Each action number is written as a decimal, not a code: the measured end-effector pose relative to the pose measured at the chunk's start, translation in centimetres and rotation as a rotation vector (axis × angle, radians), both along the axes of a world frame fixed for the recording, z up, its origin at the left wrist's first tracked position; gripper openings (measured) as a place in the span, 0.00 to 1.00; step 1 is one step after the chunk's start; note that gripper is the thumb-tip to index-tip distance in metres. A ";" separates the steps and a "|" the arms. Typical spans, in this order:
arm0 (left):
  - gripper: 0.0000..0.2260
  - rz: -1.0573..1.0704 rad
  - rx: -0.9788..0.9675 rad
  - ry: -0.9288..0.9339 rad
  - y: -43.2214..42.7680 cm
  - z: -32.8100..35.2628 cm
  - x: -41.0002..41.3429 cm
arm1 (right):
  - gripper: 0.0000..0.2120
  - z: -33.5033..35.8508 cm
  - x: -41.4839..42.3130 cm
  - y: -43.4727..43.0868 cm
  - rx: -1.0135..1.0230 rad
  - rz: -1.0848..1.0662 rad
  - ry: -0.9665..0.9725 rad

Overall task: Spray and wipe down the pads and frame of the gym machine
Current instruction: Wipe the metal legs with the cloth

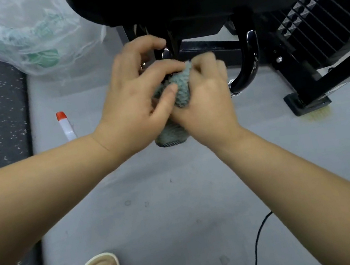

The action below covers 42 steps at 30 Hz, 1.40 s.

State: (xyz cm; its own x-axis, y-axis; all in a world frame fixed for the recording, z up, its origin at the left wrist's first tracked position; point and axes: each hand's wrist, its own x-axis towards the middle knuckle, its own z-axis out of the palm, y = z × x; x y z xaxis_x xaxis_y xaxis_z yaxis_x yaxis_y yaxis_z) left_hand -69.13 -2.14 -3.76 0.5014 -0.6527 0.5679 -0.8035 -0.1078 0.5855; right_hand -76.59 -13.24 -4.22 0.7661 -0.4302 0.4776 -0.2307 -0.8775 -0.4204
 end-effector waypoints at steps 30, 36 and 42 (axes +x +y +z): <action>0.15 0.229 0.044 1.389 0.4 -4.5 1.3 | 0.22 -6.3 2.3 4.9 1.045 -0.086 -0.352; 0.12 0.273 0.025 1.503 1.2 -5.7 1.8 | 0.21 -9.6 4.2 5.0 1.231 -0.141 -0.329; 0.11 0.287 0.052 1.533 1.8 -6.3 1.9 | 0.17 -11.6 5.5 4.9 1.331 -0.202 -0.212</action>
